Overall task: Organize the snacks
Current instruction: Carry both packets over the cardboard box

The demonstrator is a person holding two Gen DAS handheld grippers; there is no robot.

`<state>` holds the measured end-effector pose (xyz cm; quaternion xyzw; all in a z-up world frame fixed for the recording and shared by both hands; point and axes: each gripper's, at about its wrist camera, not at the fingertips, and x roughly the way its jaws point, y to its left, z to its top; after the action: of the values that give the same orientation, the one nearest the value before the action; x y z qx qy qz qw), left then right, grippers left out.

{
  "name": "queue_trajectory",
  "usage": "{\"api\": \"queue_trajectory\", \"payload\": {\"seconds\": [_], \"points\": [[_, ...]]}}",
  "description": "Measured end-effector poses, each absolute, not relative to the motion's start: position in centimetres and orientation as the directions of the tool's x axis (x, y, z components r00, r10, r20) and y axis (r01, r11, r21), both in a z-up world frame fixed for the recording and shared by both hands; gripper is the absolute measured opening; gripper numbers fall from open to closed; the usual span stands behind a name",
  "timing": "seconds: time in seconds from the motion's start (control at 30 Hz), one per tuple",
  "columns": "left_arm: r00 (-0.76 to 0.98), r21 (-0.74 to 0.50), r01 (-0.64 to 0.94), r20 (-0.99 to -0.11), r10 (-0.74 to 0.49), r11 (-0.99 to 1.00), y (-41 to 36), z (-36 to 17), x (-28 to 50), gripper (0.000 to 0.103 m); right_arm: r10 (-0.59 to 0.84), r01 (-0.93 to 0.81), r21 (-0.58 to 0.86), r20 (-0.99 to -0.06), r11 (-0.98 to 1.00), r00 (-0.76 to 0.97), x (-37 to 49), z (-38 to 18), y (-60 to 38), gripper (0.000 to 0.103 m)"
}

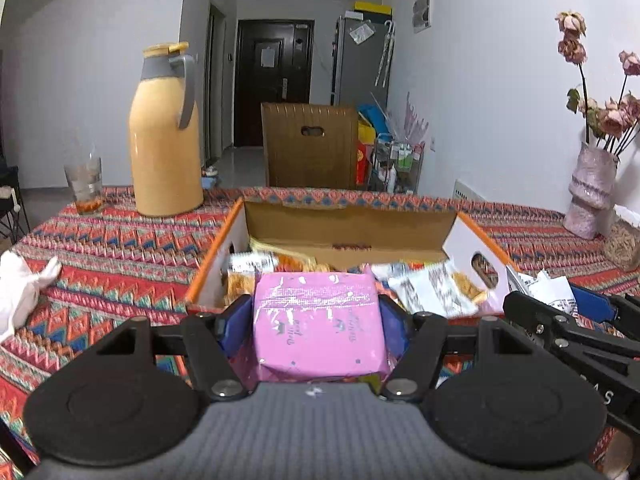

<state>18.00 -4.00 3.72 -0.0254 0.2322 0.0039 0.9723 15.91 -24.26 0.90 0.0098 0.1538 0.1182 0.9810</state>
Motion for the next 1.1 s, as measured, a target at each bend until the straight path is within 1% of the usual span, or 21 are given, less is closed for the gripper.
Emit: {"api": "queue_trajectory", "payload": {"seconds": [0.2,0.4,0.67,0.8,0.97,1.1], "points": [[0.9,-0.052,-0.024,-0.436,-0.001,0.998,-3.8,5.3,19.4,0.067,0.222,-0.228,0.008,-0.271,0.974,0.937,17.2,3.1,-23.4,0.053],[0.904,-0.06,-0.041,-0.427,0.012,0.997,-3.3,6.3,21.5,0.068,0.216,-0.22,0.014,-0.257,0.975,0.942,19.4,4.6,-22.9,0.053],[0.912,-0.073,-0.086,-0.406,0.049,0.994,-2.4,7.1,25.3,0.068,0.193,-0.194,0.02,-0.259,0.981,0.947,23.2,5.3,-22.0,0.053],[0.911,-0.089,-0.114,-0.406,0.069,0.989,-1.9,6.2,27.7,0.067,0.169,-0.168,0.026,-0.257,0.985,0.951,25.6,4.9,-21.7,0.053],[0.904,-0.085,-0.136,-0.418,0.088,0.987,-1.5,3.2,29.5,0.067,0.139,-0.129,0.056,-0.252,0.99,0.958,27.7,3.2,-21.8,0.053],[0.893,-0.083,-0.128,-0.443,0.079,0.988,-1.2,2.0,30.0,0.067,0.152,-0.143,0.051,-0.292,0.988,0.944,28.7,1.7,-21.5,0.053]]}}
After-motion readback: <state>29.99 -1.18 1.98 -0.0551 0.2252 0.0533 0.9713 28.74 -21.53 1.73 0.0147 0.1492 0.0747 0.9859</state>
